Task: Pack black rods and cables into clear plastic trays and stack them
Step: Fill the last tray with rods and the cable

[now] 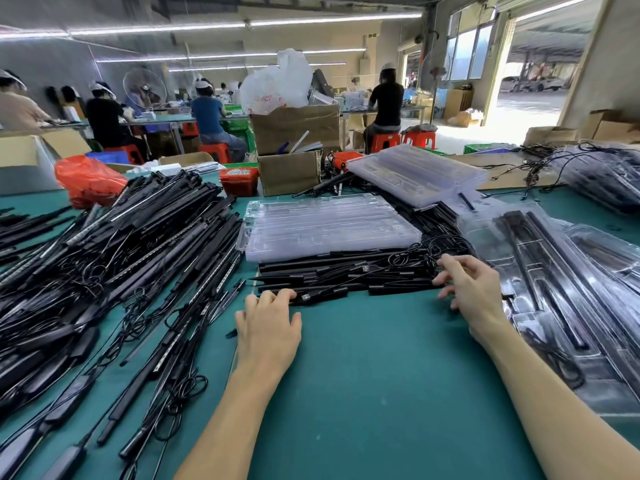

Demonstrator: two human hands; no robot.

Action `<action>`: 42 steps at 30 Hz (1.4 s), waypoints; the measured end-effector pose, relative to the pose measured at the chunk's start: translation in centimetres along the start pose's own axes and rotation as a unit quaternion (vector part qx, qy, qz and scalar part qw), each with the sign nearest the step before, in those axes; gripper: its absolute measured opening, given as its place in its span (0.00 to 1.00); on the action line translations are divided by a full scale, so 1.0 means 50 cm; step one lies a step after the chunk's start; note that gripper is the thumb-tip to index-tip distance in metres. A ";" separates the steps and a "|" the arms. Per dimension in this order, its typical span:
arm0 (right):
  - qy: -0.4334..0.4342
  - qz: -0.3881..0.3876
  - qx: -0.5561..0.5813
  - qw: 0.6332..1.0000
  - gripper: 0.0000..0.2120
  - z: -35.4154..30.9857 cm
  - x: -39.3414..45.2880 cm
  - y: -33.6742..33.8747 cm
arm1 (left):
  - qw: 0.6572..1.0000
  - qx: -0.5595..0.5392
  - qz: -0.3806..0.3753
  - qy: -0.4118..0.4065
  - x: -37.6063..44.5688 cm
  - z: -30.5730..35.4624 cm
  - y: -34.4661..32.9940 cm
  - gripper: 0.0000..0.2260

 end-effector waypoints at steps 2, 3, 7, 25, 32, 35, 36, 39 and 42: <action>0.011 -0.021 -0.030 0.999 0.13 -0.002 0.001 0.004 | 1.000 0.027 -0.007 -0.004 0.004 0.002 -0.004 0.13; 0.016 -0.037 -0.058 0.998 0.15 -0.003 0.000 0.003 | 0.999 0.034 -0.007 -0.006 0.004 0.002 -0.005 0.13; 0.028 -0.085 -0.161 0.983 0.16 -0.001 0.000 0.007 | 0.997 0.067 0.006 -0.030 0.013 0.011 -0.005 0.08; 0.044 -0.123 -0.154 0.979 0.15 0.008 -0.009 -0.002 | 0.975 0.143 0.016 -0.172 0.063 0.124 -0.001 0.05; 0.105 -0.172 -0.039 0.979 0.16 -0.020 -0.022 -0.019 | 0.910 -0.397 0.000 -0.122 0.026 0.203 0.042 0.03; 0.158 -0.258 -0.045 0.952 0.28 -0.033 -0.045 -0.051 | 0.872 -0.458 -0.070 -0.160 -0.006 0.275 0.013 0.04; 0.179 -0.264 -0.055 0.946 0.24 -0.037 -0.049 -0.057 | 0.866 -0.459 -0.099 -0.175 -0.018 0.295 -0.001 0.04; 0.187 -0.202 -0.025 0.961 0.23 -0.032 -0.039 -0.043 | 0.860 -0.436 -0.160 -0.211 -0.045 0.328 -0.033 0.10; 0.137 -0.106 -0.008 0.985 0.08 -0.018 -0.017 -0.013 | 0.881 -0.400 -0.152 -0.204 -0.040 0.300 -0.040 0.14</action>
Point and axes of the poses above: each hand's wrist, its own x-axis towards the middle knuckle, its own y-axis out of the back of the hand, z = x × y, the point moved 6 cm from there along x, towards the middle knuckle, and after that the axes turned 5 degrees about -x, right-handed, at the moved point
